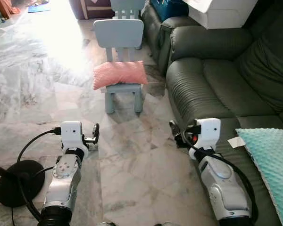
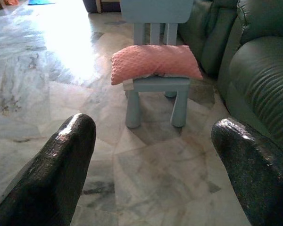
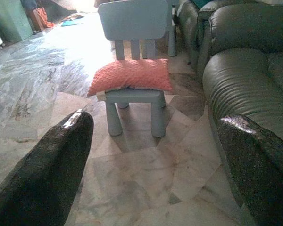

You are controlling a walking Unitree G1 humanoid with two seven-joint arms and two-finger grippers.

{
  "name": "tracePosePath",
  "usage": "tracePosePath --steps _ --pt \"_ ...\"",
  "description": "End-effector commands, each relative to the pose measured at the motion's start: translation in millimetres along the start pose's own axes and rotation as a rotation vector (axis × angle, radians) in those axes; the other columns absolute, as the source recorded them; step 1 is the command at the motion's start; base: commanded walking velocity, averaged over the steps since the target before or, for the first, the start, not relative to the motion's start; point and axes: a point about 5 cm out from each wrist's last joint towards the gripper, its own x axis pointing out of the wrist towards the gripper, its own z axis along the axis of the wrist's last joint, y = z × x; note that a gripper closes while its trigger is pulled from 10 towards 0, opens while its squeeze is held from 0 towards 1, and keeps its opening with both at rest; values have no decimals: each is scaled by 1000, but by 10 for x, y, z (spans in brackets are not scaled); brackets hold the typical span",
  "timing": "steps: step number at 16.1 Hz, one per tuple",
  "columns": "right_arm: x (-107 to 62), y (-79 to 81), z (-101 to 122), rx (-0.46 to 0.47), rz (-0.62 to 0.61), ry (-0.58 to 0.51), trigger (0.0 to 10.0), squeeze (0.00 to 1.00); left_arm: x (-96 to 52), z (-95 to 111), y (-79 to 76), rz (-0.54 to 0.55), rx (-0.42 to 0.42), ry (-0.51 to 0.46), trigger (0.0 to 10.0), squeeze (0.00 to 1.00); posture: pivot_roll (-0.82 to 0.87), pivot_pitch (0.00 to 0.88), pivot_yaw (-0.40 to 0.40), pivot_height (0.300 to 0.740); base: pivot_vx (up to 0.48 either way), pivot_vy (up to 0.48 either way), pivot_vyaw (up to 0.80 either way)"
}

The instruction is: Move the pillow to the sofa

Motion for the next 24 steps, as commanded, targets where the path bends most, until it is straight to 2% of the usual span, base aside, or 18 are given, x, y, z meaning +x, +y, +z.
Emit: tracePosePath --steps 1,4,7,8,9,10,12,13,16,17,18,19,21,24 --pt "-9 -1 -22 -8 -2 8 10000 0 -15 -20 17 -2 7 5 10000 0 -117 98 -23 740 0 0 0" --pt "7 29 -10 17 21 2 10000 0 -14 -15 21 12 2 -1 10000 0 -115 108 -25 740 0 0 0" --pt "23 0 22 0 15 -7 10000 0 -25 -15 13 14 7 -8 10000 0 -117 115 -27 740 0 0 0" --pt "22 -13 19 1 4 -9 10000 0 -35 -4 8 5 26 -25 10000 0 -118 115 -26 740 0 0 0" --pt "23 -42 10 -12 -25 -9 10000 0 -45 38 -23 -31 87 -63 10000 0 -117 116 -24 740 0 0 0" --pt "23 -48 4 -14 -33 -8 10000 0 -46 45 -29 -36 93 -68 10000 0 -118 116 -22 740 0 0 0" --pt "17 -28 -31 -41 -26 4 10000 0 -38 65 -41 -34 78 -71 10000 0 -119 116 -22 740 0 0 0" --pt "14 -1 -41 -16 -5 7 10000 0 -34 81 -43 -37 57 -77 10000 0 -119 117 -22 740 0 0 0" --pt "10 41 -65 -66 17 18 10000 0 -34 127 -49 -47 0 -103 10000 0 -120 120 -24 740 0 0 0" --pt "-9 73 -102 -25 41 28 10000 0 -34 137 -54 -48 1 -105 10000 0 -119 121 -24 740 0 0 0" --pt "-19 80 -113 -22 41 35 10000 0 -36 143 -56 -49 2 -106 10000 0 -120 122 -25 740 0 0 0" --pt "-31 100 -119 -72 84 57 10000 0 -33 154 -61 -49 -3 -109 10000 0 -123 125 -25 740 0 0 0" --pt "-28 60 -110 -29 57 56 10000 0 -31 164 -52 -37 4 -108 10000 0 -124 128 -23 740 0 0 0" --pt "-28 36 -75 -27 54 37 10000 0 -34 148 -46 -36 -9 -99 10000 0 -125 129 -24 740 212 0 0"
